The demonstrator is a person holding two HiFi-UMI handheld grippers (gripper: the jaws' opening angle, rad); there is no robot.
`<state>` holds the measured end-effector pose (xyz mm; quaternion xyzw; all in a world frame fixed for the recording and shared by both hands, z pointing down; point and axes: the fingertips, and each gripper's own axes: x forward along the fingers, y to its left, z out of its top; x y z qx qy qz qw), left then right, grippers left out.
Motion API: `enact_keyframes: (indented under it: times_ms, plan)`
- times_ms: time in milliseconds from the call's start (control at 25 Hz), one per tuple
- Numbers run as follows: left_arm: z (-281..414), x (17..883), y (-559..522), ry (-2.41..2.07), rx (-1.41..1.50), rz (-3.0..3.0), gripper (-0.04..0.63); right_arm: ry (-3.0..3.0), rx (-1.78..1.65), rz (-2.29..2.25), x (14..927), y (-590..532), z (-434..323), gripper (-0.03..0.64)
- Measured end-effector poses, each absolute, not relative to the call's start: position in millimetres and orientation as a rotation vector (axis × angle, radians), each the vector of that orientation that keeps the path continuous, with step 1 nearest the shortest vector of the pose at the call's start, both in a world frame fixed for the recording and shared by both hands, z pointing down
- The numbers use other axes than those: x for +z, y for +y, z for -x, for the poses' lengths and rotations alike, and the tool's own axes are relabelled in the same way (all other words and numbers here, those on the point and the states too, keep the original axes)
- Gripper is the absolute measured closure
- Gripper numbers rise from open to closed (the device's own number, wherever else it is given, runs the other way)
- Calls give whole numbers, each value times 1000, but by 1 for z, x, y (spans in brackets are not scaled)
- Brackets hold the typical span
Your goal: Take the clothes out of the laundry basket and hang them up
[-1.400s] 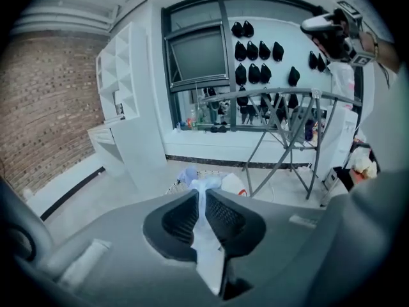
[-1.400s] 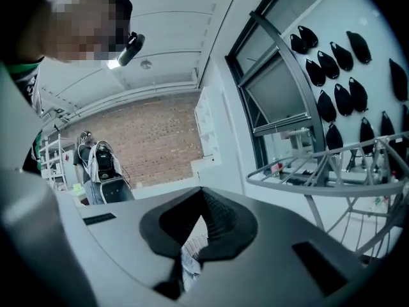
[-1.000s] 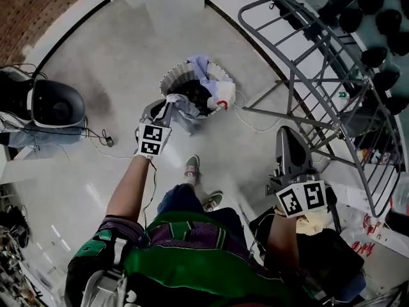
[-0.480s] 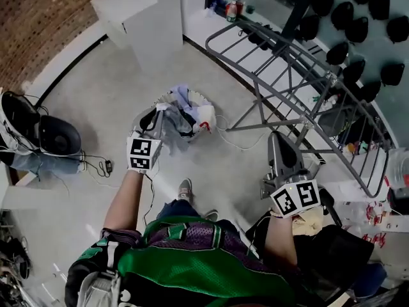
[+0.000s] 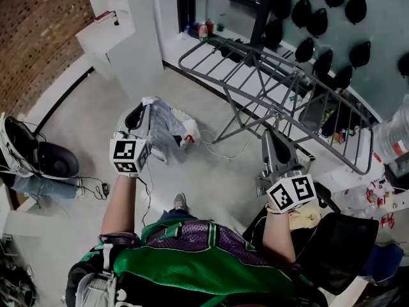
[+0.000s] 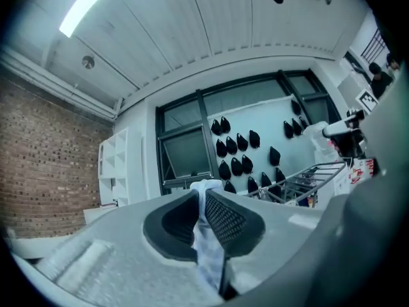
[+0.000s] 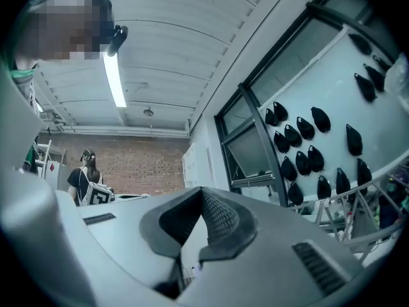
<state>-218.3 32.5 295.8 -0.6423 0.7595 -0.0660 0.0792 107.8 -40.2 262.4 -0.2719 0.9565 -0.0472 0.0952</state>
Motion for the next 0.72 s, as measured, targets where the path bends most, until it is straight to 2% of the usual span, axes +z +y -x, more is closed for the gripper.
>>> enact_keyframes:
  times_ms: [440,720]
  plan:
    - [124,203,24,2100,-32,1947,554,2745,-85,883,242,-29,-197,617]
    - [89,168,-16,1984,34,2031,554,2710,-96,929,241,-55,-209,617]
